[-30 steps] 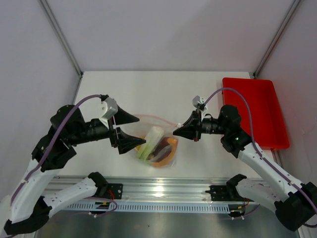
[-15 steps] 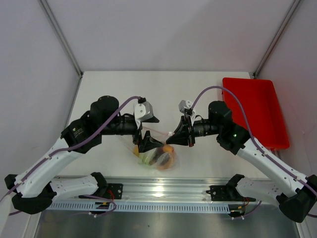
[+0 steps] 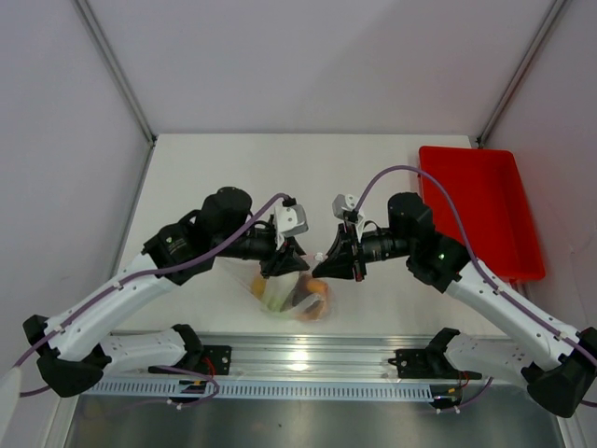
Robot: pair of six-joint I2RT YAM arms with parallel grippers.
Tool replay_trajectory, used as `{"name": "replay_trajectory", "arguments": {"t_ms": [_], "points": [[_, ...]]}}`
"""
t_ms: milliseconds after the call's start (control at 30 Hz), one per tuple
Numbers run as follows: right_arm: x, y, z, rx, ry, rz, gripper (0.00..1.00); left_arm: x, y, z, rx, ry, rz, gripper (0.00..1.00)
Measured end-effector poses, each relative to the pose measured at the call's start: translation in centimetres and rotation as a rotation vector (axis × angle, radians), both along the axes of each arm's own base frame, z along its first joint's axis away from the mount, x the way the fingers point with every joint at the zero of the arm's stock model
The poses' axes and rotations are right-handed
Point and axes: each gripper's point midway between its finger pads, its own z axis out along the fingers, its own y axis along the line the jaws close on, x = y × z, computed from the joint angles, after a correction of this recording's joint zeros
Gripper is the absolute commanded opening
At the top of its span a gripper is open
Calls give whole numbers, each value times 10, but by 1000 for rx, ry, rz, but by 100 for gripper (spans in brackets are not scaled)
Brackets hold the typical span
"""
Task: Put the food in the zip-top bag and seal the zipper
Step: Zip the zipper food storage bag at the center of the board.
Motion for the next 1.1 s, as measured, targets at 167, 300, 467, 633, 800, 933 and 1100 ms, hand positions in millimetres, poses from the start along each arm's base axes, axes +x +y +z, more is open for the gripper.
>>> {"name": "replay_trajectory", "arguments": {"t_ms": [167,300,467,633,800,933,1100], "points": [[3,0,-1,-7,-4,-17,14,-3,-1,-2,6,8,-9,1],[0,-1,0,-4,-2,-2,24,-4,1,-4,2,15,-4,1],[0,1,6,20,-7,5,25,-5,6,-1,-22,45,14,0],[3,5,12,46,-15,1,2,-8,7,3,-46,73,5,1],[11,11,7,32,21,-20,0,-15,8,3,-53,91,-23,32],[19,14,9,36,35,-71,0,-21,9,8,-74,91,-49,75],[22,21,15,51,43,-127,0,-30,17,32,-148,25,-61,86]]}}
